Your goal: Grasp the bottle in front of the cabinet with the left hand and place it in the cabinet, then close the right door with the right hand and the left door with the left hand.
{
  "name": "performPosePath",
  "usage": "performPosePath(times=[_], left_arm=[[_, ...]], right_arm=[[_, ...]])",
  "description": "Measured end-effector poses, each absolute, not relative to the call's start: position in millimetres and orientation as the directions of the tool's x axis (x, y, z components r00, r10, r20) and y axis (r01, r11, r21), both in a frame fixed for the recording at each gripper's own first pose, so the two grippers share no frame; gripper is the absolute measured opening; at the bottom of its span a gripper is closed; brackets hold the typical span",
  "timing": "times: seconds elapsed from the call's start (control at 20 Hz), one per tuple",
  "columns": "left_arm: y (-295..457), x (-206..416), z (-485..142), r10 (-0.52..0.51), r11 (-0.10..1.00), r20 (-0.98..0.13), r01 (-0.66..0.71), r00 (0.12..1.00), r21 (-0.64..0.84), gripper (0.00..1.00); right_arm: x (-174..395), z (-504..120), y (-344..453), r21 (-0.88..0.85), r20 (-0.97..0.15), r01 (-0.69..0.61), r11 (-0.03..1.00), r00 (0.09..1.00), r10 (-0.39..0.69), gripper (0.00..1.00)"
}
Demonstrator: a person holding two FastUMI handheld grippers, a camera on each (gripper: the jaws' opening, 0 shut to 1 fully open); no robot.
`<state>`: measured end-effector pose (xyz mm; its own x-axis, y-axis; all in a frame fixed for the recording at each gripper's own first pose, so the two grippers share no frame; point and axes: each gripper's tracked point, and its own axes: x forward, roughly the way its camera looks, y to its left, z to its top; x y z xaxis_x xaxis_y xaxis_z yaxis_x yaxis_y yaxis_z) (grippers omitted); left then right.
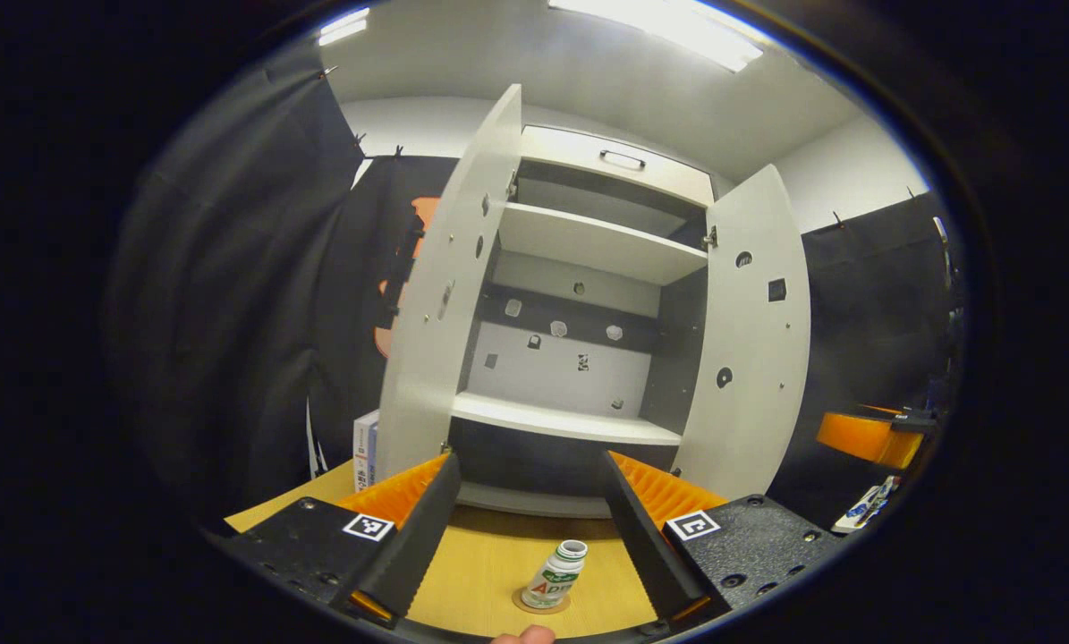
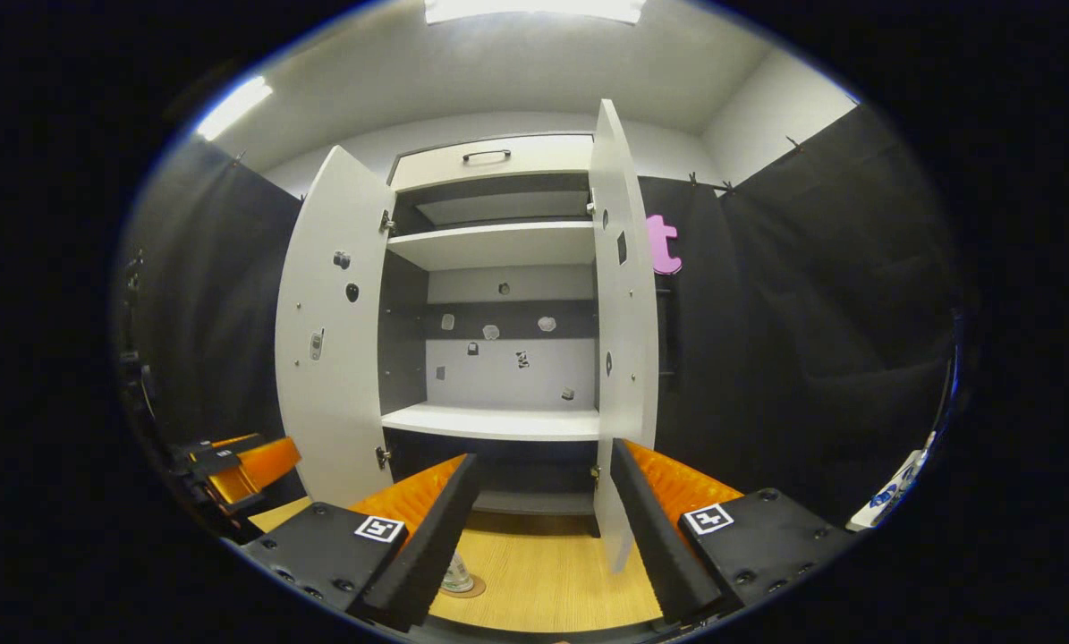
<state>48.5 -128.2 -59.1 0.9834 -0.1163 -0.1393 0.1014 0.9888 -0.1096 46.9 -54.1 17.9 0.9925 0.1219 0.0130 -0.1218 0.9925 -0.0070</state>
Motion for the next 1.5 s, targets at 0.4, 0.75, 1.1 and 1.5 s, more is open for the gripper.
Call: performPosePath(times=[0.4, 0.75, 1.1, 1.5], left_arm=[[-210, 60, -164, -0.146, 0.989, -0.244, 0.134, 0.959, -0.067, 0.96], [-207, 68, -282, -0.193, 0.98, -0.423, 0.191, 0.885, -0.048, 0.96], [-193, 74, -348, -0.254, 0.966, -0.518, 0.245, 0.817, -0.087, 0.96], [-191, 80, -363, -0.312, 0.95, -0.525, 0.27, 0.792, -0.159, 0.9]], right_arm=[[70, 4, -99, -0.012, -0.024, -0.221, 0.975, 0.975, 0.22, 0.97], [74, -2, -107, -0.005, -0.014, -0.136, 0.991, 0.991, 0.136, 0.97], [76, -16, -87, 0.027, -0.053, -0.056, 0.998, 0.997, 0.058, 0.97], [81, -22, -84, 0.015, -0.067, 0.002, 1.0, 0.998, -0.001, 0.97]])
